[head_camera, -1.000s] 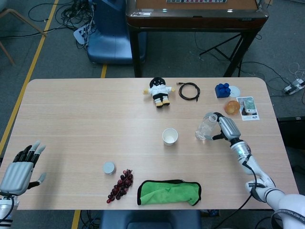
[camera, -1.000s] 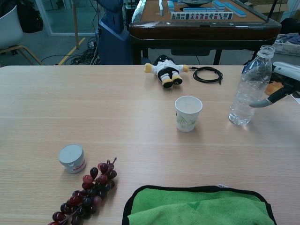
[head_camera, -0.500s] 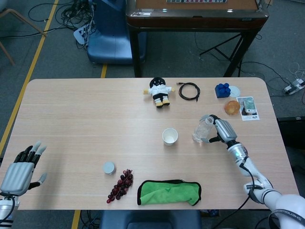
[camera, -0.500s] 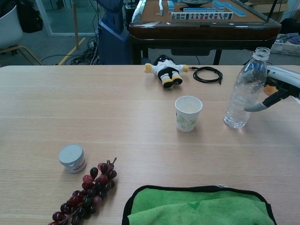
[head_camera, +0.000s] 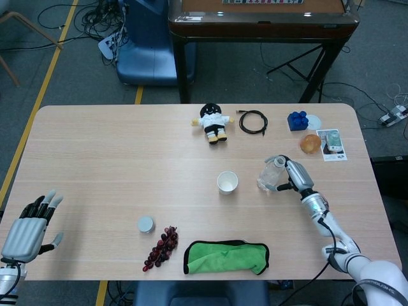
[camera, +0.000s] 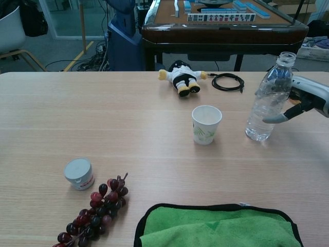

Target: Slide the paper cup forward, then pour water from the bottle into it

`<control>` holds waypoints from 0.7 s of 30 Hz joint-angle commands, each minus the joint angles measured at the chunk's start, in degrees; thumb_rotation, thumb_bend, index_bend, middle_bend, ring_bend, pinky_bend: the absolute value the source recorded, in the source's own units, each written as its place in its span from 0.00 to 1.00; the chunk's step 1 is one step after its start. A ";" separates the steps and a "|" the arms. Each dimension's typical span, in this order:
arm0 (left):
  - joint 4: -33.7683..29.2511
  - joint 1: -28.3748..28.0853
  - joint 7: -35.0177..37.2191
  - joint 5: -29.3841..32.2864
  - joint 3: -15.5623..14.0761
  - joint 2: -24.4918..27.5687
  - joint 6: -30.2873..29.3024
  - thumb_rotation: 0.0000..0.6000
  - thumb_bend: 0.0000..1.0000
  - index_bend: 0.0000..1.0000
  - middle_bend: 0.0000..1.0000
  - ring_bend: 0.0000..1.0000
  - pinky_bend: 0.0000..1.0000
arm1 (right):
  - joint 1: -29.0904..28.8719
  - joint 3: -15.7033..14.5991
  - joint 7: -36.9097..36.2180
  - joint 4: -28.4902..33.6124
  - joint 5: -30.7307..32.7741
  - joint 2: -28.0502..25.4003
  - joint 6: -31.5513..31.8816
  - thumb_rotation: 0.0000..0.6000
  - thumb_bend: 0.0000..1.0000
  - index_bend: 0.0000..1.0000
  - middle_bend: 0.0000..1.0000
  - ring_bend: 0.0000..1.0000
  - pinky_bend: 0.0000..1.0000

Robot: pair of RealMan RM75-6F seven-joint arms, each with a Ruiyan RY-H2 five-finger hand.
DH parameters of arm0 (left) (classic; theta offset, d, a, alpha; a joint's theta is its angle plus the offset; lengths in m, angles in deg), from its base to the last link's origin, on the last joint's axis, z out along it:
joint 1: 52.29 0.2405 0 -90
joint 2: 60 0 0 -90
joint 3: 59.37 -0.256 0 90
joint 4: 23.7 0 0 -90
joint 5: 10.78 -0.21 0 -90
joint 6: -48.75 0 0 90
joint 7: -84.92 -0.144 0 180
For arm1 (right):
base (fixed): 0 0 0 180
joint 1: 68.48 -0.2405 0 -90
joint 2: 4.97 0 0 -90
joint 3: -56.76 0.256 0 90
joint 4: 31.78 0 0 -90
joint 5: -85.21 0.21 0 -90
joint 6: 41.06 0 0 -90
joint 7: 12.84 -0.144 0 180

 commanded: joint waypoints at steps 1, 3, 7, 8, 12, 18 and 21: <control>-0.02 0.04 -0.03 -0.02 0.02 0.01 0.02 1.00 0.27 0.08 0.00 0.00 0.11 | -0.20 -0.09 -1.58 -0.99 -0.10 0.74 0.05 1.00 0.05 0.31 0.29 0.17 0.29; -0.06 0.06 -0.07 -0.04 0.04 0.02 0.05 1.00 0.27 0.08 0.00 0.00 0.11 | -0.26 0.01 -2.56 -1.64 -0.03 1.20 0.23 1.00 0.05 0.31 0.31 0.19 0.30; -0.09 0.09 -0.15 -0.05 0.05 0.01 0.18 1.00 0.28 0.08 0.00 0.00 0.11 | -0.40 0.09 -3.97 -2.68 0.00 1.88 0.47 1.00 0.05 0.31 0.32 0.21 0.33; -0.10 0.10 -0.15 -0.03 0.04 0.01 0.23 1.00 0.28 0.08 0.00 0.00 0.11 | -0.41 0.11 -4.15 -2.92 0.01 2.02 0.55 1.00 0.05 0.31 0.33 0.21 0.34; -0.13 0.12 -0.26 0.03 0.06 -0.02 0.39 1.00 0.28 0.08 0.00 0.00 0.11 | -0.51 0.61 -4.11 -3.93 0.57 2.74 0.60 1.00 0.05 0.36 0.37 0.26 0.39; -0.22 0.18 -0.31 0.02 0.09 -0.07 0.50 1.00 0.28 0.08 0.00 0.00 0.11 | -0.64 1.39 -2.84 -4.62 1.45 3.76 0.50 1.00 0.13 0.46 0.44 0.34 0.48; -0.22 0.20 -0.39 0.01 0.09 -0.09 0.54 1.00 0.28 0.08 0.00 0.00 0.11 | -0.70 1.65 -1.89 -4.96 1.71 4.26 0.63 1.00 0.16 0.50 0.47 0.37 0.51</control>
